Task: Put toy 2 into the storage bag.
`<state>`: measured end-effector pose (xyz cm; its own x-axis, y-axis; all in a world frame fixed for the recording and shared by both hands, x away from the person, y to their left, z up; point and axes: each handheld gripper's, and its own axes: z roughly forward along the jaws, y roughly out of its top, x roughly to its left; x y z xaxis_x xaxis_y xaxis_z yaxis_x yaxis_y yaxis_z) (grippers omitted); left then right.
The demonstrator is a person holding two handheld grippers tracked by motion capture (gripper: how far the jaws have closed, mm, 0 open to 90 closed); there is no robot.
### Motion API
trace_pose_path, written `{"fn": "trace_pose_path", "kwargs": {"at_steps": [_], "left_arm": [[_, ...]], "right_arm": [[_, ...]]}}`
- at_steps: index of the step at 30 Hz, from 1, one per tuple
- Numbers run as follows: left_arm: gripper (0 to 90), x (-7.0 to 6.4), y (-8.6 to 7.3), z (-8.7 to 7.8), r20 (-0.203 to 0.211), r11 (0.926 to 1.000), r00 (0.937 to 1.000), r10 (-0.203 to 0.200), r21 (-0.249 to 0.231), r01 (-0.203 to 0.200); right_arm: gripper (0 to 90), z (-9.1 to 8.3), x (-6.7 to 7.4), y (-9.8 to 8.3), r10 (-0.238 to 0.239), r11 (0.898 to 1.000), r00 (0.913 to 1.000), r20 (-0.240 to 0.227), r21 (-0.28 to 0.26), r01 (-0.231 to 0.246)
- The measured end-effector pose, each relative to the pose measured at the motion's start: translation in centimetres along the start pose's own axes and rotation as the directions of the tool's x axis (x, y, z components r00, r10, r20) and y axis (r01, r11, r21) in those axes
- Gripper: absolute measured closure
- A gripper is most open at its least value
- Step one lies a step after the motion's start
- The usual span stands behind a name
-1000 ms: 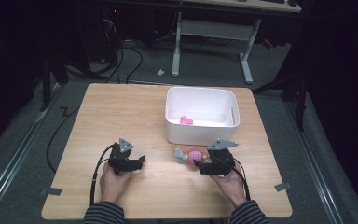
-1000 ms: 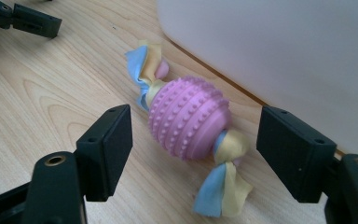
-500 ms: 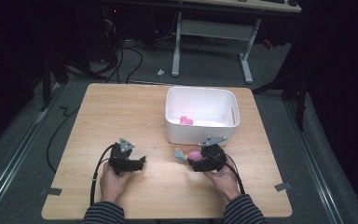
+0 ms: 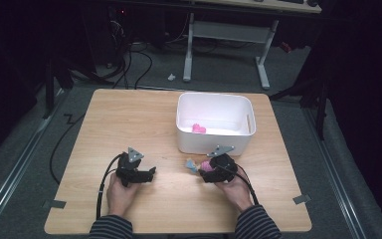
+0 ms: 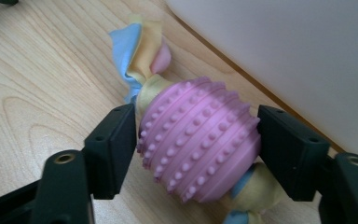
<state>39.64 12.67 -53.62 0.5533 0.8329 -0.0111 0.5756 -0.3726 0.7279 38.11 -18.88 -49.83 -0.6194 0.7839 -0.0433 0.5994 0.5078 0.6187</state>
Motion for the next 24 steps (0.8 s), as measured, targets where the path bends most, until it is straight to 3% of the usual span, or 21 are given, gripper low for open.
{"fn": "trace_pose_path", "kwargs": {"at_steps": [11, 24], "left_arm": [[16.0, 0.0, 0.0, 0.0, 0.001, 1.0, 1.0, 0.0, -0.001, 0.0], [15.9, 0.0, 0.0, 0.0, 0.001, 1.0, 1.0, -0.002, -0.002, 0.002]], "right_arm": [[33.6, -0.8, -0.1, -0.7, -0.011, 1.0, 0.9999, -0.008, -0.011, 0.011], [33.7, -4.2, -0.8, -1.6, 0.009, 0.999, 0.9995, -0.029, -0.052, -0.01]]}}
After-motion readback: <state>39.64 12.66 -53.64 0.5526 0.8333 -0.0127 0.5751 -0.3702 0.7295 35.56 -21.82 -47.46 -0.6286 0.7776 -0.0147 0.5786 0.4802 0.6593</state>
